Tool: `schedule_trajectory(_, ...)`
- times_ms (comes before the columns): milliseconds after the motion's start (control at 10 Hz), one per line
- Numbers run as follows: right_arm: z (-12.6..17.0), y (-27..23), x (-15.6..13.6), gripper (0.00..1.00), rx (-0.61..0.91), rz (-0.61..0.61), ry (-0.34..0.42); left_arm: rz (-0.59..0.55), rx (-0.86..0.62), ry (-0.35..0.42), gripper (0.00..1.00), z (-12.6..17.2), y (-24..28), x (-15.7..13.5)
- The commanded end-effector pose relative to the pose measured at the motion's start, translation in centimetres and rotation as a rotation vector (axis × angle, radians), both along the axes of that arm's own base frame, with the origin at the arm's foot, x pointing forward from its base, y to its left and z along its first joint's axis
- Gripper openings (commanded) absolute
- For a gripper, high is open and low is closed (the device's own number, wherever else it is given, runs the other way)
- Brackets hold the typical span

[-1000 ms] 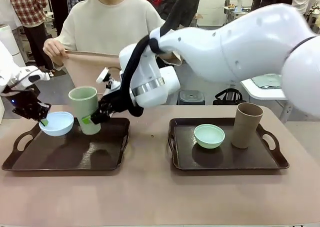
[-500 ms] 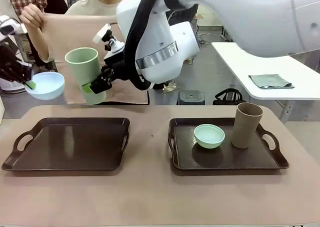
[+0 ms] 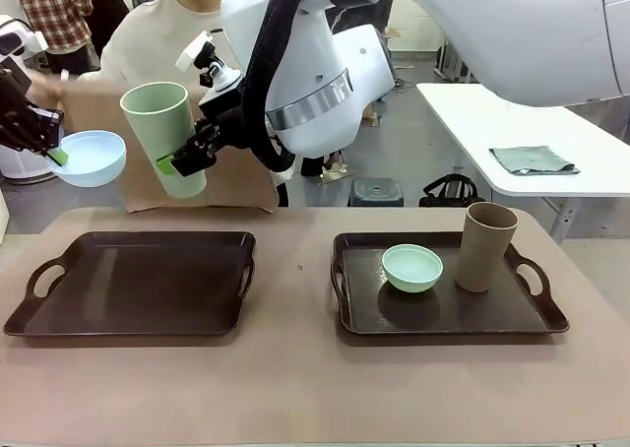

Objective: Set up a tray with a mat and arrange the tableware.
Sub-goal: Pick up the Picnic Bowl and Reusable plastic cup from the Handle tray in front of the human's position and hold them in the air, then place the Picnic Bowl and Reusable plastic cup back onto the Handle tray in front of the human's position.

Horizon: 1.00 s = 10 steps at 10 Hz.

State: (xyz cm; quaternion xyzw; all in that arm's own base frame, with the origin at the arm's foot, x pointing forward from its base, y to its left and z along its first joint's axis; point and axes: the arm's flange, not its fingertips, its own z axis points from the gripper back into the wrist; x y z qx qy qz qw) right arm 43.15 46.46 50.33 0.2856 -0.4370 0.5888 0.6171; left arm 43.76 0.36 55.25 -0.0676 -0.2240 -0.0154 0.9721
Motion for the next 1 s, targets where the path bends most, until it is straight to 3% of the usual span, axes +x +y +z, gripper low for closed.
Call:
schedule_trajectory(0, -0.02, -0.06, 0.05, 0.00, 0.009, 0.004, -0.011, -0.004, 0.002, -0.007, 0.00, -0.10, 0.13, 0.04)
schedule_trajectory(900, -0.02, -0.06, 0.05, 0.00, 0.009, 0.004, -0.011, -0.004, 0.002, -0.007, 0.00, -0.10, 0.13, 0.04)
